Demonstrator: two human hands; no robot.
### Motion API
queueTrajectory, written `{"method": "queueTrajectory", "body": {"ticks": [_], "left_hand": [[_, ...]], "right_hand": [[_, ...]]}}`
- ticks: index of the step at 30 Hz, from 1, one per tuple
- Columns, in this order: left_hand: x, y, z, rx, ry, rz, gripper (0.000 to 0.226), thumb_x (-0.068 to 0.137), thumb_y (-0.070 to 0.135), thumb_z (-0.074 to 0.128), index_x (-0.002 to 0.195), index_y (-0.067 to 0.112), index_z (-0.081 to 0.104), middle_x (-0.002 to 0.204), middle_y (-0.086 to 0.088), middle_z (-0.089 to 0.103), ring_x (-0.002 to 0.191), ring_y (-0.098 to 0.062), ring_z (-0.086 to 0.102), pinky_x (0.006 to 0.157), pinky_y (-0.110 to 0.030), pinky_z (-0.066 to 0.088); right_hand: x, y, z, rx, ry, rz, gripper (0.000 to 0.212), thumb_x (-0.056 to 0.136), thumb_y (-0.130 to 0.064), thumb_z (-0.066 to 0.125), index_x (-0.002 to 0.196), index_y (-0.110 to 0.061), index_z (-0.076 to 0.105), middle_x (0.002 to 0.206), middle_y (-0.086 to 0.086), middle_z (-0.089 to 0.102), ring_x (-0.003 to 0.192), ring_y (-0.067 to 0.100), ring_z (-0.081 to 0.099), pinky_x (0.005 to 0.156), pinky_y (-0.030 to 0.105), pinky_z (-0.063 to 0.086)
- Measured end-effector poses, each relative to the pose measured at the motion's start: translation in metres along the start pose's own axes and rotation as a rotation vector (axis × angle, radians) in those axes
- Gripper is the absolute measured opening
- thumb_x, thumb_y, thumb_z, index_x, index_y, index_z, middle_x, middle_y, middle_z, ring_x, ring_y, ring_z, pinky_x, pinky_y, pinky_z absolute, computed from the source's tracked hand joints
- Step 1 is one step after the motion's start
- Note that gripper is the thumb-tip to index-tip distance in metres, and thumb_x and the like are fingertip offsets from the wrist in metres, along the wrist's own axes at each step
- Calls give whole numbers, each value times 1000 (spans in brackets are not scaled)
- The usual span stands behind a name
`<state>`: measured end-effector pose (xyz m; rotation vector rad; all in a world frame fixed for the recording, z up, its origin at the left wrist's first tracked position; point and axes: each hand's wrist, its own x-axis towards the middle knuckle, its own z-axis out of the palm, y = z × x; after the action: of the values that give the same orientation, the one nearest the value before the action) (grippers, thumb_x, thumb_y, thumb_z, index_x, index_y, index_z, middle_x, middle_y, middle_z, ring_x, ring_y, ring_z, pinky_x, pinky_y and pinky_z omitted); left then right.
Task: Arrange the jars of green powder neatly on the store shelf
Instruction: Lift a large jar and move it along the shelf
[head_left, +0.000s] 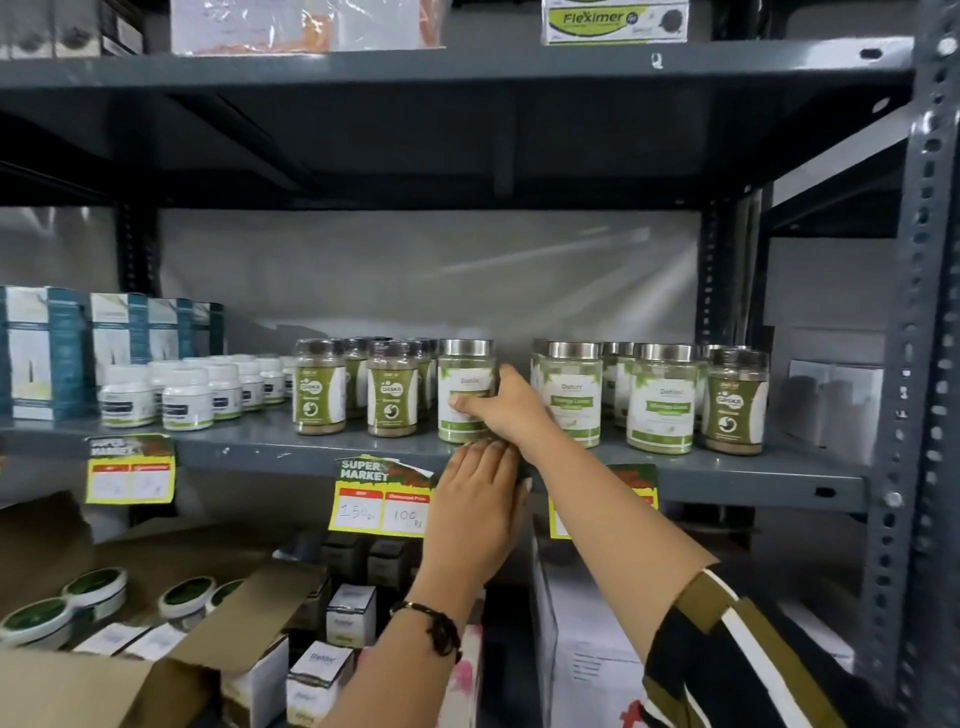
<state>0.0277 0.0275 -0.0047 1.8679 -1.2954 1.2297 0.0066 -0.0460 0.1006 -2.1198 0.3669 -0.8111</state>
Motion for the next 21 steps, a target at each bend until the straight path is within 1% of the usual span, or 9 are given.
{"method": "queueTrajectory", "body": {"ticks": [3,6,8,11,13,15,17,19,21], "left_hand": [[0,2,1,-7,30,0,27,88,22,50,105,4,59,103,-12,61,98,-29,51,92,-37,36],[0,2,0,-12,24,8,26,88,23,50,105,4,59,103,-11,61,98,-29,52,92,-36,36],[0,1,0,-9,10,8,27,89,23,50,107,4,59,105,-11,62,100,-28,52,94,-36,35],[-1,1,1,-6,-13,-6,32,90,24,49,113,4,58,111,-12,61,105,-29,52,98,-38,34],[-1,2,2,-6,-26,-12,34,91,25,46,115,4,58,113,-11,61,106,-28,52,99,-39,33],[-1,2,2,-5,-37,-20,35,91,26,46,117,6,57,113,-9,61,106,-28,52,99,-40,33],[-1,2,3,5,-38,-24,34,90,26,45,116,6,57,112,-9,61,105,-28,52,99,-40,32],[-2,3,4,14,-32,-25,34,90,25,44,114,6,58,110,-9,61,104,-28,53,99,-40,32],[-2,4,6,15,-20,-35,35,90,26,42,114,6,58,110,-10,62,104,-29,53,99,-41,33]], "right_hand": [[3,4,4,116,19,12,48,74,-26,77,114,-14,55,118,4,66,105,21,62,89,32,49],[4,6,6,157,74,9,45,68,-25,81,106,-15,59,110,4,69,98,20,64,90,37,52],[2,6,4,169,114,-17,43,65,-24,83,101,-16,59,105,4,70,96,20,65,90,41,53],[-6,-2,-6,214,180,-88,41,65,-22,83,97,-16,58,99,1,69,92,19,65,86,39,54],[-16,-11,-22,299,202,-115,38,67,-21,83,96,-18,58,96,-1,68,92,18,65,81,34,54],[-27,-18,-45,361,209,-147,35,68,-18,82,95,-20,60,93,-3,68,88,15,66,73,27,54],[-40,-20,-75,357,232,-173,30,66,-16,82,87,-22,61,88,-5,69,84,12,67,69,24,53],[-53,-14,-106,336,275,-177,28,65,-14,83,83,-23,63,86,-6,70,83,12,67,71,26,54],[-63,-2,-137,281,349,-158,30,63,-15,84,84,-23,65,89,-4,71,86,15,68,77,33,56]]}}
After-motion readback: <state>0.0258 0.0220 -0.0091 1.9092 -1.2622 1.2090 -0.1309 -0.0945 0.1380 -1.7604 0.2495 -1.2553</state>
